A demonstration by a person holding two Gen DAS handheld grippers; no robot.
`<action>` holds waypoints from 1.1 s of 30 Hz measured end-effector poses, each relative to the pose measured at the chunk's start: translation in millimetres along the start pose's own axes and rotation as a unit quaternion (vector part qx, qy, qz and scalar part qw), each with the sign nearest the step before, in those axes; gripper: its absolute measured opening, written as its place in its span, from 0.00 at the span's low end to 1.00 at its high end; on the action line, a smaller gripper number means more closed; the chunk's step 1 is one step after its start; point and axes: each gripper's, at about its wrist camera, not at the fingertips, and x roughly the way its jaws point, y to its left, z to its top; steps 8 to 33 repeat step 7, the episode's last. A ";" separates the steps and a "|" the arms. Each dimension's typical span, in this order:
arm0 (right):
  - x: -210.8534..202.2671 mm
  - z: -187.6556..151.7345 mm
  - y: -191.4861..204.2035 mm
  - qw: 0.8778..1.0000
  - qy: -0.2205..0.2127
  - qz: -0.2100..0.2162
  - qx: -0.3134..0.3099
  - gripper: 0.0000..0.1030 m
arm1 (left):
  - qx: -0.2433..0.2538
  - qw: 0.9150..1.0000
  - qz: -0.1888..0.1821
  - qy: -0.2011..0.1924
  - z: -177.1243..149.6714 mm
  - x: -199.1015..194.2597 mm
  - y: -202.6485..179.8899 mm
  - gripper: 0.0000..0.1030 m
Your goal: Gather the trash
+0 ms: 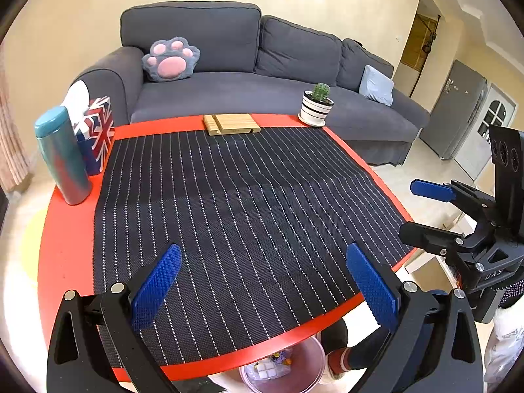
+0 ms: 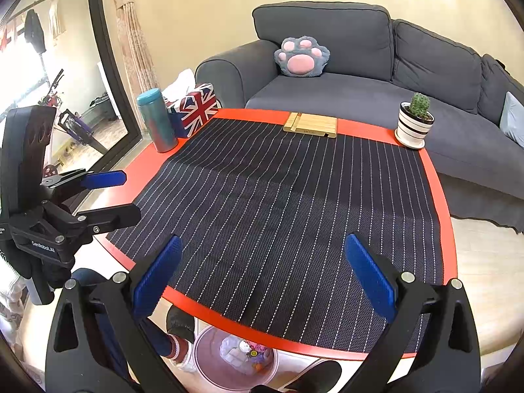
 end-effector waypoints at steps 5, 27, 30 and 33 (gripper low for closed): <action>0.6 -0.7 -0.3 1.000 0.001 0.000 0.000 0.95 | 0.003 1.000 0.003 0.005 0.6 2.7 0.4 0.94; 1.4 -1.9 -0.6 1.000 0.001 0.001 0.001 0.95 | 0.004 1.000 0.002 0.005 0.5 2.9 0.2 0.94; 1.4 -1.9 -0.6 1.000 0.001 0.001 0.001 0.95 | 0.004 1.000 0.002 0.005 0.5 2.9 0.2 0.94; 1.4 -1.9 -0.6 1.000 0.001 0.001 0.001 0.95 | 0.004 1.000 0.002 0.005 0.5 2.9 0.2 0.94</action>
